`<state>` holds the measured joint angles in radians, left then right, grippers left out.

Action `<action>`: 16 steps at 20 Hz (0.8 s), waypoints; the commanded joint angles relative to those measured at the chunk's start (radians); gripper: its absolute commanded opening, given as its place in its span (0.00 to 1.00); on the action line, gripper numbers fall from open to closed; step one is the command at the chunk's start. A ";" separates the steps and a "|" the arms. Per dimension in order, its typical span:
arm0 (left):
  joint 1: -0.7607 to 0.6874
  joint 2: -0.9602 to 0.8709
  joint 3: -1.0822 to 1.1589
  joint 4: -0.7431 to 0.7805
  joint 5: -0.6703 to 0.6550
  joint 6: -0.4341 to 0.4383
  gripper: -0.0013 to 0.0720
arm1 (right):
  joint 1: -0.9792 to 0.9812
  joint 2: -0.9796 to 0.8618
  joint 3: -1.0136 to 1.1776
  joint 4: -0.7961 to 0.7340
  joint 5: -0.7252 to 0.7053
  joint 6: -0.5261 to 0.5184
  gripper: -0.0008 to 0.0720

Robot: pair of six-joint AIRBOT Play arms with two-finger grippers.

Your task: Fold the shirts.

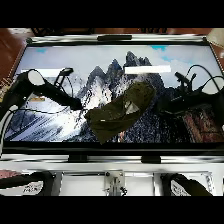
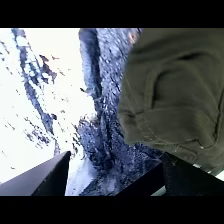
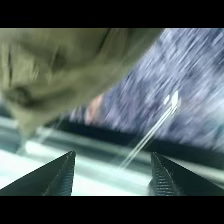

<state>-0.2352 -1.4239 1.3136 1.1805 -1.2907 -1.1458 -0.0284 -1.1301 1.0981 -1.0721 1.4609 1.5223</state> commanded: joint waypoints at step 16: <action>-0.199 0.001 -0.114 0.103 0.332 0.100 0.09 | 0.681 -0.018 -0.452 0.330 -0.792 0.331 0.94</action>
<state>-0.4335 -1.4242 1.2007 1.2850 -0.9752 -1.0420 0.5518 -1.0748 0.6724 -0.8444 0.9024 1.7977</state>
